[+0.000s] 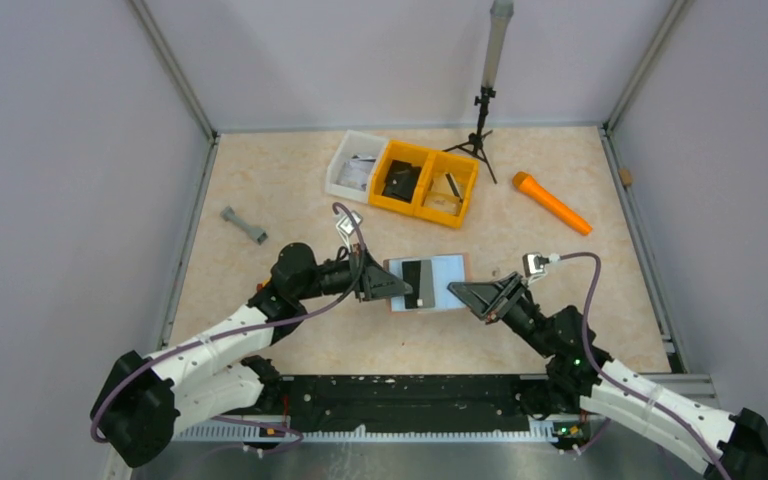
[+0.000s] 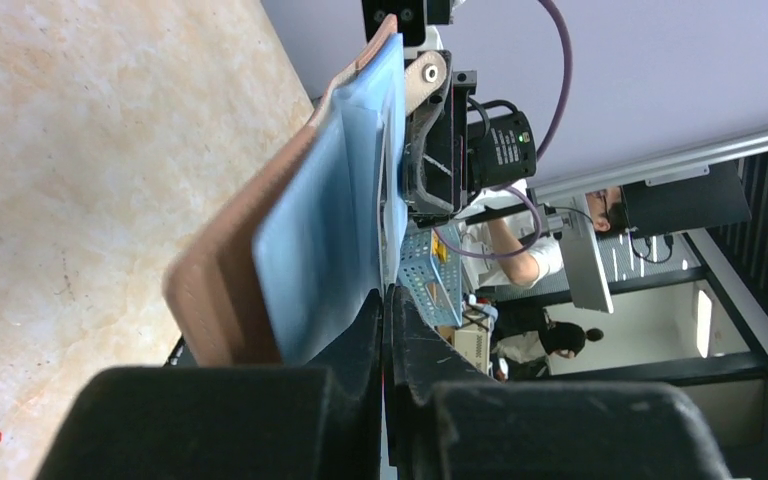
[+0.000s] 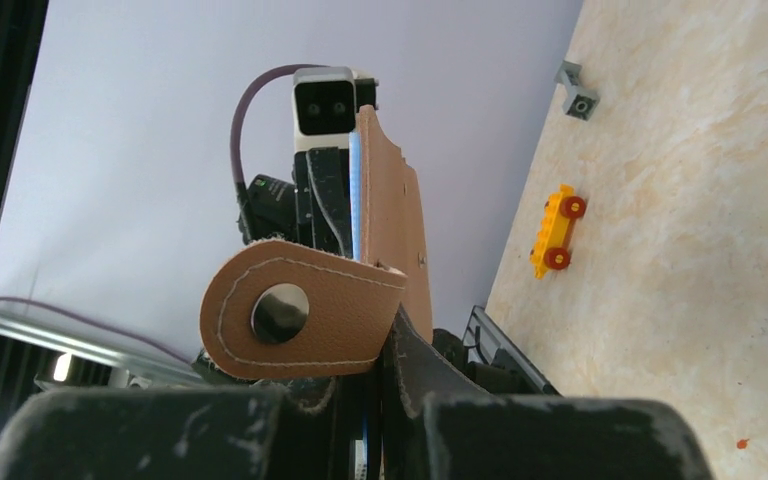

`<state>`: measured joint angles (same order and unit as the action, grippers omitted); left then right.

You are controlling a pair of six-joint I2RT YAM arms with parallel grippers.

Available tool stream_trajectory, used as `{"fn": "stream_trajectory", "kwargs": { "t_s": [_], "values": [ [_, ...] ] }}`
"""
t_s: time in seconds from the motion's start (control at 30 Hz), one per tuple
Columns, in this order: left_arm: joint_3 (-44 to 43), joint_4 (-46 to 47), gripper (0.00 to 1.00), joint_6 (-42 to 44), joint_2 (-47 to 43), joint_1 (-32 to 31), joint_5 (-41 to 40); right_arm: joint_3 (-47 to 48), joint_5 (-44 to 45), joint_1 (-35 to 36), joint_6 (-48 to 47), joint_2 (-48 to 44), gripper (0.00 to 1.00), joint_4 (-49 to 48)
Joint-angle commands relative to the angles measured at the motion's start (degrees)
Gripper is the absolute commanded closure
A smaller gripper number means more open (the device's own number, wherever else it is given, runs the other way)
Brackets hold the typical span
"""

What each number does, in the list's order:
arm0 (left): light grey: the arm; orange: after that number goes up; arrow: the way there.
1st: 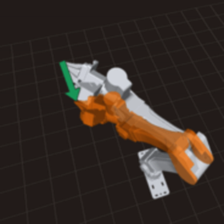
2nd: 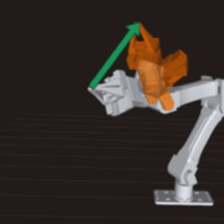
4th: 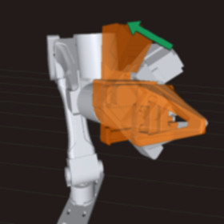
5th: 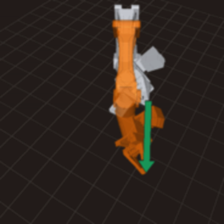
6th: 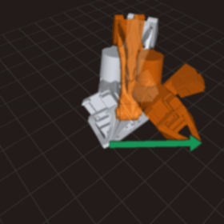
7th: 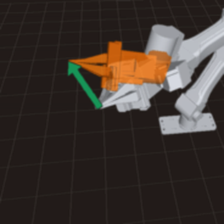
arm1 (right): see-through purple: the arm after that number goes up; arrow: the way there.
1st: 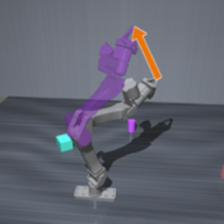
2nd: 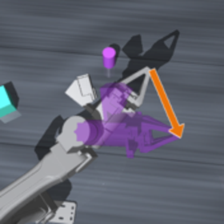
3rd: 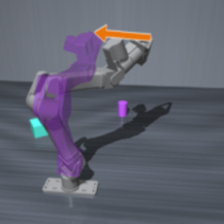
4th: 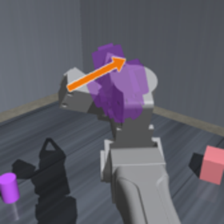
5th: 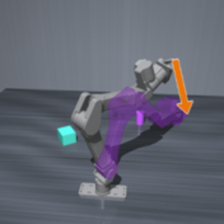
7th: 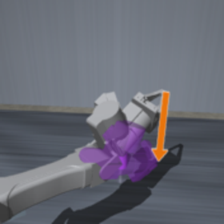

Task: Take the credit cards out of the card holder
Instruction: Remove the credit card from the card holder, then place the credit card in the storage box.

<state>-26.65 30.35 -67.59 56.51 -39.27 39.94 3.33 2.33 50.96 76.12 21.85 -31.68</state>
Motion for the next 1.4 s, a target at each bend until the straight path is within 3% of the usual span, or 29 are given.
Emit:
{"fn": "stream_trajectory", "kwargs": {
  "t_s": [0.0, 0.27, 0.4, 0.53, 0.63, 0.8, 1.1, 1.37],
  "values": [
    [0.73, 1.91, 1.0, 0.27, -0.87, 0.86, 0.83, -0.5, 3.23, -0.02, 1.26, -0.31, 1.0, -3.82],
    [1.94, 1.51, 1.0, 0.36, -1.84, 2.37, 1.32, -0.26, 3.69, -0.01, 0.51, -1.17, 1.0, -2.96],
    [2.9, -1.71, 1.0, 1.06, -4.39, 6.83, 3.2, 0.1, 5.56, -0.07, -1.52, -4.11, 1.0, 1.41],
    [0.84, -12.75, 1.0, 6.61, -7.4, 12.47, 1.91, 2.92, 9.96, -0.02, -7.35, -10.0, 1.0, 15.35],
    [-2.86, -23.91, 1.0, 12.89, -8.02, 14.57, -5.35, 5.75, 14.86, -0.06, -12.05, -13.6, 1.0, 26.59],
    [-7.64, -28.27, 1.0, 16.1, -2.06, 15.28, -16.5, 9.84, 22.0, -0.07, -16.7, -17.34, 1.0, 40.49],
    [-10.09, -2.01, 1.0, 2.57, 16.95, 13.83, -28.44, 12.2, 30.6, 0.01, -18.6, -21.07, 1.0, 49.16],
    [-22.48, 9.17, 1.0, -3.52, 36.05, 10.19, -43.4, 15.14, 33.06, -0.01, -22.7, -21.07, 1.0, 51.36]
  ]
}}
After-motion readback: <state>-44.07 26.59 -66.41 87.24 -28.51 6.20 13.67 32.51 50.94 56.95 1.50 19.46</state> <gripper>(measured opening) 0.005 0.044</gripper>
